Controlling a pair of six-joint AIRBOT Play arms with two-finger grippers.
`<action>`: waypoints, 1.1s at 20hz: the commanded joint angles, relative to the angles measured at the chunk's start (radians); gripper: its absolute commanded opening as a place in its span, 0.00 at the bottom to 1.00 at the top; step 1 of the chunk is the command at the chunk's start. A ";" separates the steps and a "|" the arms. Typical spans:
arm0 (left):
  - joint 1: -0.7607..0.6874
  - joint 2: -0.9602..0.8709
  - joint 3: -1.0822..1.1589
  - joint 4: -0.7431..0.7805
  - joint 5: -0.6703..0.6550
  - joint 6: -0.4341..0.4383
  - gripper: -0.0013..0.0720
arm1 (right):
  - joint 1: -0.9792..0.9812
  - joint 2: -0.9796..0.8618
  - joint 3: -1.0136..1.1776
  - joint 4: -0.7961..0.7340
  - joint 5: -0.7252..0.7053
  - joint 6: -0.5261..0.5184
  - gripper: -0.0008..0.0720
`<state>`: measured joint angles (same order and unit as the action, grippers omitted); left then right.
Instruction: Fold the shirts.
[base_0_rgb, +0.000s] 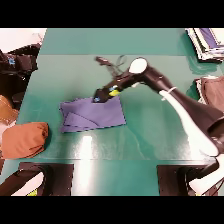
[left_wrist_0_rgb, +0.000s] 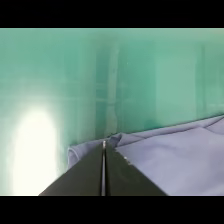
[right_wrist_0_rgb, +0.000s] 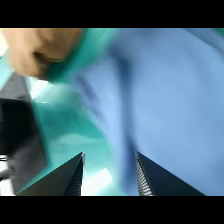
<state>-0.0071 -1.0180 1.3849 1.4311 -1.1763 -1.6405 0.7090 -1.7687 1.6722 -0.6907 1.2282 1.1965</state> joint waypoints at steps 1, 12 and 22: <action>0.002 0.002 0.000 -0.003 -0.018 0.000 0.05 | -0.173 0.134 -0.260 -0.019 -0.043 0.008 0.52; 0.002 0.000 0.000 -0.051 0.030 0.000 0.05 | -0.194 -0.013 -0.421 0.125 -0.089 -0.011 0.89; -0.079 -0.002 -0.003 -0.143 0.045 0.024 0.05 | -0.109 -0.141 -0.108 0.163 -0.076 -0.034 0.03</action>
<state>-0.0406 -1.0187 1.3819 1.3022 -1.1442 -1.6253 0.6144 -1.9022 1.4872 -0.5346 1.1545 1.1717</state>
